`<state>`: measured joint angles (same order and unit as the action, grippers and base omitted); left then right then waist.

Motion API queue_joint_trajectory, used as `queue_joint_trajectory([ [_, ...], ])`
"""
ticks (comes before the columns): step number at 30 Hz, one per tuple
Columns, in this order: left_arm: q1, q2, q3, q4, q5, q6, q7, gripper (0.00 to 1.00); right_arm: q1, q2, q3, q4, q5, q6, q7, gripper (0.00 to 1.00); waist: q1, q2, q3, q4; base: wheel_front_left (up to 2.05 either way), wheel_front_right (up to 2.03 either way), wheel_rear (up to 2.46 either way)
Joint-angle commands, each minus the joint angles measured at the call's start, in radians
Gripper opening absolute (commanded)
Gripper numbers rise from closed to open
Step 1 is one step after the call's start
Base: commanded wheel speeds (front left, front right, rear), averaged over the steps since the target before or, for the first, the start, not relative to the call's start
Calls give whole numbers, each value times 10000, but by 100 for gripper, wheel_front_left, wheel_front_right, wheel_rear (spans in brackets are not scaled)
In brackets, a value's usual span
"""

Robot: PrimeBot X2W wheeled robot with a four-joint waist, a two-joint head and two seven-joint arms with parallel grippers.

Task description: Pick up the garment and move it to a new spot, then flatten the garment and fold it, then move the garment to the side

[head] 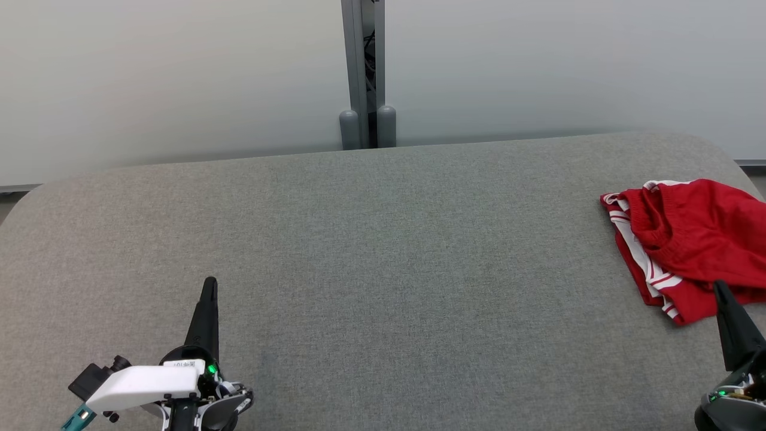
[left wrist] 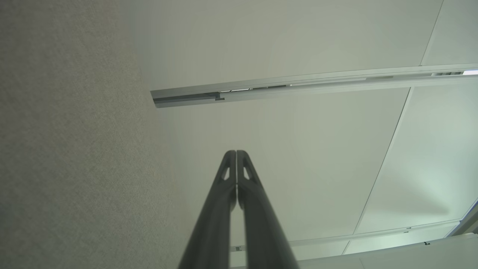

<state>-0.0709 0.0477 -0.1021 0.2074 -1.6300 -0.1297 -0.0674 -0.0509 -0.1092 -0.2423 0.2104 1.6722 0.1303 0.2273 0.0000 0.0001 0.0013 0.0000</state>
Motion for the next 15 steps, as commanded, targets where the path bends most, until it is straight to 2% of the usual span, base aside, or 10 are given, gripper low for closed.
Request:
queue_joint_trajectory([
  [1,-189,48,16,-22,-57,-40,12,0,-20,-74,-14,-24,6,7,44,0,0,-1,0,0,0,0,0],
  [15,-188,48,16,-23,-57,-40,12,0,-40,-14,-83,-13,-78,7,93,0,0,-1,0,0,0,0,0],
])
